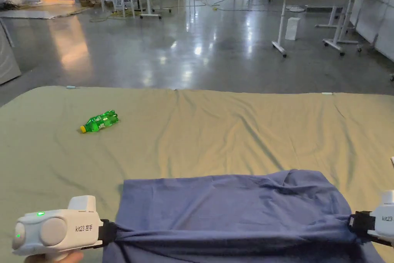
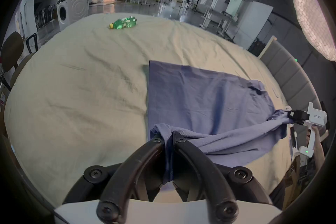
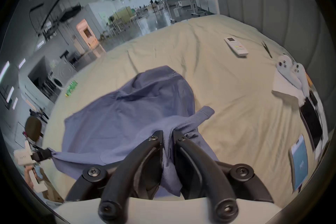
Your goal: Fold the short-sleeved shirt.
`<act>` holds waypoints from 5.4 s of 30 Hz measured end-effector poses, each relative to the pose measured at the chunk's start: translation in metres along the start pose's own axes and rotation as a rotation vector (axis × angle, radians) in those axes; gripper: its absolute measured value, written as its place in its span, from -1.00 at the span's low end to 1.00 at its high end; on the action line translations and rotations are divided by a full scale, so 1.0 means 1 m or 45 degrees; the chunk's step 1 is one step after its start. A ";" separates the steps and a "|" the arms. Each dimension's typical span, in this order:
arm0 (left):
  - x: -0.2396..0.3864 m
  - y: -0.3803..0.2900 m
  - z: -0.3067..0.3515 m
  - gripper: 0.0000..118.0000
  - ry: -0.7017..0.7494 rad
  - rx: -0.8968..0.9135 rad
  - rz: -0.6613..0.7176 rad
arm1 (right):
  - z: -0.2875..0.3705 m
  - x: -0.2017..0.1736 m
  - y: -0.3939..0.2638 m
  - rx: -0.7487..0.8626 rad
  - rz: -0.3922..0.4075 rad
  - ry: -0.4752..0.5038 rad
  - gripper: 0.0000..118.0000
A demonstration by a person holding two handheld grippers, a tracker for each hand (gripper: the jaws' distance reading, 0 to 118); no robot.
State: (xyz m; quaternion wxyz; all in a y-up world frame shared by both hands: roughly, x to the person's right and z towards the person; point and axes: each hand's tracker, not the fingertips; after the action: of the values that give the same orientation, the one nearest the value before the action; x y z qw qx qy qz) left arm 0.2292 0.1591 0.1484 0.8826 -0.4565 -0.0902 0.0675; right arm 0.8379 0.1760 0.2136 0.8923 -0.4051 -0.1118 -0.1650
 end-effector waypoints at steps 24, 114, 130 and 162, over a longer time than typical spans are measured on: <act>0.067 -0.066 0.226 0.47 0.025 0.986 -0.343 | 0.194 -0.012 -0.081 0.770 0.109 0.193 0.20; 0.047 -0.080 -0.030 -0.85 0.179 -0.010 -0.382 | -0.039 0.037 -0.097 0.061 0.150 -0.164 -0.58; 0.006 -0.100 0.113 -0.87 0.059 0.222 -0.185 | 0.109 0.029 -0.131 0.280 0.054 -0.180 -0.84; 0.101 -0.168 0.285 0.07 0.053 1.149 -0.339 | 0.296 -0.046 -0.198 0.976 0.347 0.110 0.04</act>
State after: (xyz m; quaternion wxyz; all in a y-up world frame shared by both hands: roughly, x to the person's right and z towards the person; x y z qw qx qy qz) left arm 0.2711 0.3094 0.4570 0.9954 -0.0130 -0.0921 -0.0231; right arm 0.6998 0.2882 0.5256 0.9962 -0.0469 -0.0730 -0.0085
